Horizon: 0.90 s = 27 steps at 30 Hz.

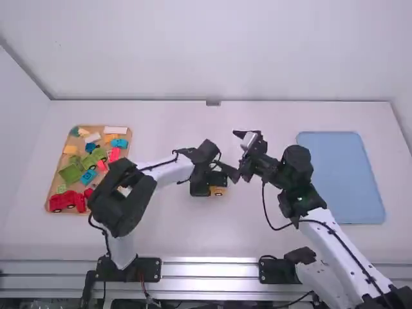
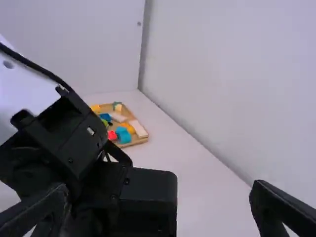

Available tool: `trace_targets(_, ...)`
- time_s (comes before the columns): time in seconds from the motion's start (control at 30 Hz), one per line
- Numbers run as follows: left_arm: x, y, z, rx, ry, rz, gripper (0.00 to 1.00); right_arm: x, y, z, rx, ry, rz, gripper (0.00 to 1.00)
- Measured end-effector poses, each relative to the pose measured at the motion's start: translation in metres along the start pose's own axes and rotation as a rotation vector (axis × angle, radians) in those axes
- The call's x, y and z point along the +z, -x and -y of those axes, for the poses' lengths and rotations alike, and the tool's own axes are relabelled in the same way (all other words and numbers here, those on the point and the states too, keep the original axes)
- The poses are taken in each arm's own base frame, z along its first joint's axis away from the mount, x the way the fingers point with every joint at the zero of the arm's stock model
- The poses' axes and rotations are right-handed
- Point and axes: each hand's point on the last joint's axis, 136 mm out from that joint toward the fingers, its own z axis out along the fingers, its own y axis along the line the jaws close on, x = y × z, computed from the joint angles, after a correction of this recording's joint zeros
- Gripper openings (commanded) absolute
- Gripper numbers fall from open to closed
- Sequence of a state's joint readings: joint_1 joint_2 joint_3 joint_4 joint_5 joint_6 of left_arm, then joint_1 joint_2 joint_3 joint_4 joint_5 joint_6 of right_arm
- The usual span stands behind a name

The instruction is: Assemble lego blocks to make yellow taxi

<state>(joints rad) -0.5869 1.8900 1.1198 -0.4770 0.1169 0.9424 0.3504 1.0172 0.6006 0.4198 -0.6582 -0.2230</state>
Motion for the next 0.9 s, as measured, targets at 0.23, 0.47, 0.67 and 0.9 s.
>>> trace_targets(0.23, -0.001, -0.006, -0.004, -0.046, 0.015, -0.028, 0.99, 0.003, 0.000, 0.003, 0.000, -0.005, 0.008, 0.98)
trace_targets(0.47, -0.037, -0.020, -0.045, -0.261, 0.100, 0.000, 0.99, 0.026, -0.006, 0.009, 0.041, 0.078, -0.068, 0.98)
trace_targets(0.67, -0.083, -0.070, -0.085, -0.557, 0.210, 0.064, 0.99, 0.055, 0.017, 0.022, 0.020, 0.152, -0.078, 0.98)
trace_targets(0.9, -0.141, -0.162, -0.110, -1.077, 0.323, 0.148, 0.99, 0.115, 0.018, 0.005, -0.006, 0.349, -0.080, 0.98)
